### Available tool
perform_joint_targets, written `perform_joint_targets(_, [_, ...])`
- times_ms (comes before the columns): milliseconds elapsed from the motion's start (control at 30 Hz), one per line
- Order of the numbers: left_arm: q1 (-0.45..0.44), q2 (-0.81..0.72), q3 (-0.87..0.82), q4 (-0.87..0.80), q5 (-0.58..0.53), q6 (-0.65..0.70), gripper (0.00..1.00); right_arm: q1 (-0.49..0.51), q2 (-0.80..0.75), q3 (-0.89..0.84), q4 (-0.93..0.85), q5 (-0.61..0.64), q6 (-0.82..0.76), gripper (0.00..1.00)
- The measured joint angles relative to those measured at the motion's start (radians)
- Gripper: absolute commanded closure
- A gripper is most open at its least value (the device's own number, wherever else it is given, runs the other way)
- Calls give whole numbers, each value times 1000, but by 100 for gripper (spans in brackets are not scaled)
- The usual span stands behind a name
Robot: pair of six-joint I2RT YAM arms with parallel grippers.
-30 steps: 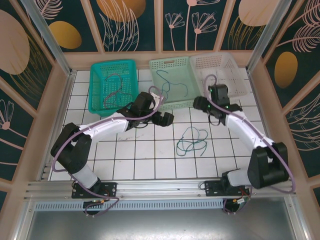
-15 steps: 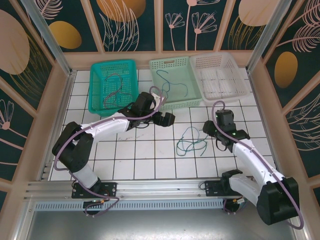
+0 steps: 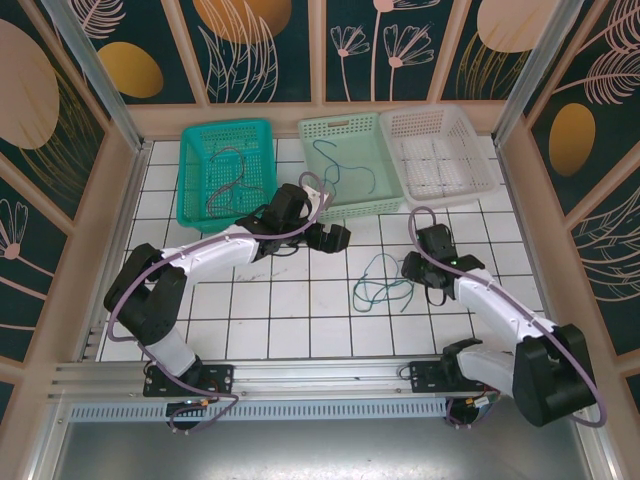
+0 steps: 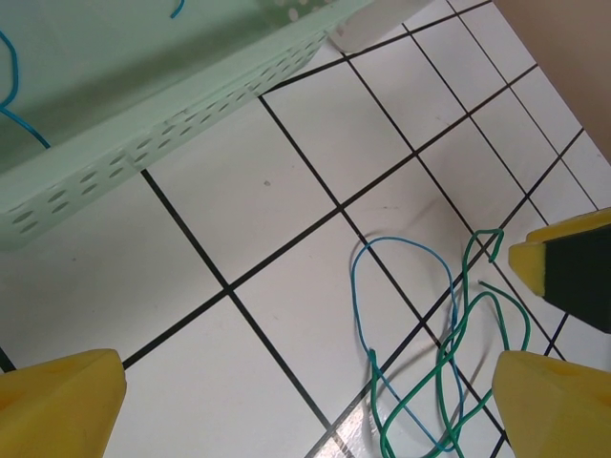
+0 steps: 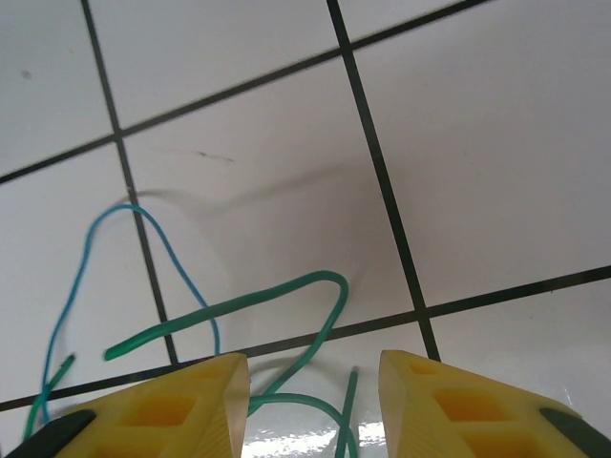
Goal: Untangle the cables
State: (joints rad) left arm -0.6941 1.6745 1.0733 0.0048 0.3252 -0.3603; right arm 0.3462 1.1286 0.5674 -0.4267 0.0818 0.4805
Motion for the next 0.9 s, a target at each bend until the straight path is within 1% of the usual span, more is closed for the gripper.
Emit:
perform_joint_targets(133, [0, 0, 0, 3, 0, 0, 2, 0, 96, 20, -8, 8, -5, 49])
perform_joint_targets(200, [0, 0, 0, 7, 0, -3, 2, 0, 164, 50, -11, 27, -11, 38])
perform_joint_targets(300, [0, 0, 0, 13, 0, -4, 1, 0, 232, 84, 0, 56, -26, 33])
perform_joint_targets(433, [0, -6, -8, 21, 0, -11, 2, 0, 272, 100, 48, 79, -38, 33])
perform_joint_targets(567, [0, -21, -25, 23, -1, -18, 1, -2, 327, 112, 90, 82, -58, 34])
perform_joint_targets(633, [0, -24, -29, 29, -4, -19, 1, -7, 357, 124, 100, 79, -69, 38])
perform_joint_targets(900, [0, -24, -30, 56, -11, -27, 1, -19, 405, 165, 122, 38, -113, 77])
